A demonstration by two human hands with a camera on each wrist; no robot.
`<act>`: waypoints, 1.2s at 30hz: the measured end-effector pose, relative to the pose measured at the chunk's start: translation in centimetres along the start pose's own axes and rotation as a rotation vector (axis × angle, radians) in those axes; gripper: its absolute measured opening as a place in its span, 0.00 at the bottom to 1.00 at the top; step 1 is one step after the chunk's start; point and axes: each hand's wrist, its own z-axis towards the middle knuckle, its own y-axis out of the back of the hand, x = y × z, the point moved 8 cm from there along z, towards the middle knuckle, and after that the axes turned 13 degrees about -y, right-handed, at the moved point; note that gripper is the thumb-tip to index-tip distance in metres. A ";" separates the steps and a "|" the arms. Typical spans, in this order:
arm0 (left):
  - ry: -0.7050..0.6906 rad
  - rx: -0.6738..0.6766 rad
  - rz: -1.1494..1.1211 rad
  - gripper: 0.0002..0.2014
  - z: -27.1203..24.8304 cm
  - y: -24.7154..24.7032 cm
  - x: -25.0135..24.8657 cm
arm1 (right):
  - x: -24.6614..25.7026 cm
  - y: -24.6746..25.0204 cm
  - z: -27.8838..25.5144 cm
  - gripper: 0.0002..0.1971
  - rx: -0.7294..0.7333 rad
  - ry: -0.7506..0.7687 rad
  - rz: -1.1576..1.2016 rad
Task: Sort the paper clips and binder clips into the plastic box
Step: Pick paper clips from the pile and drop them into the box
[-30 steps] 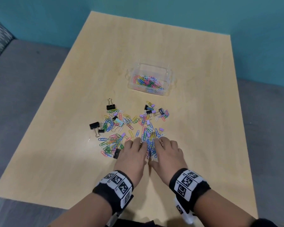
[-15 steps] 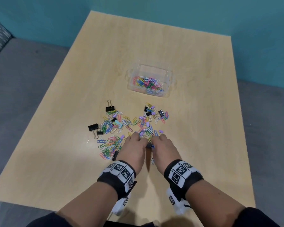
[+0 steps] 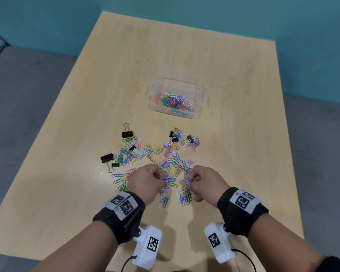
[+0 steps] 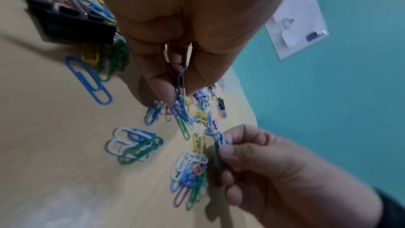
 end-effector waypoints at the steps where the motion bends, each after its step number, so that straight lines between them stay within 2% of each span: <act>1: 0.050 -0.013 -0.117 0.08 -0.2 0.2 0.4 | -0.2 0.2 0.0 0.09 0.039 -0.019 0.072; 5: 0.176 -0.010 -0.457 0.07 -0.3 1.0 0.1 | 0.2 1.3 -0.2 0.09 0.126 -0.037 0.238; 8: 0.177 0.029 -0.616 0.08 0.2 1.9 -1.9 | 1.5 2.3 -0.2 0.09 0.152 -0.026 0.320; 12: 0.118 0.042 -0.672 0.08 2.7 3.7 -5.2 | 5.2 4.3 -0.1 0.10 0.145 0.055 0.405; 19: -0.075 -0.049 -0.521 0.10 11.7 7.8 -11.8 | 14.5 9.6 2.2 0.11 -0.015 0.211 0.321; 26: -0.175 -0.113 -0.215 0.10 18.8 8.6 -15.7 | 21.1 12.8 6.2 0.09 -0.247 0.247 0.085; 29: -0.180 -0.081 -0.108 0.06 19.7 8.1 -15.8 | 22.0 12.4 6.9 0.06 -0.248 0.212 -0.069; 31: -0.178 -0.063 -0.062 0.05 19.4 8.5 -15.5 | 21.8 12.9 6.8 0.13 -0.305 0.203 -0.224; 34: -0.209 -0.096 -0.089 0.05 17.8 10.0 -14.5 | 20.7 14.1 4.9 0.17 -0.456 0.289 -0.388; 36: -0.244 -0.139 -0.107 0.06 15.8 11.0 -13.3 | 18.6 13.5 3.2 0.17 -0.489 0.342 -0.423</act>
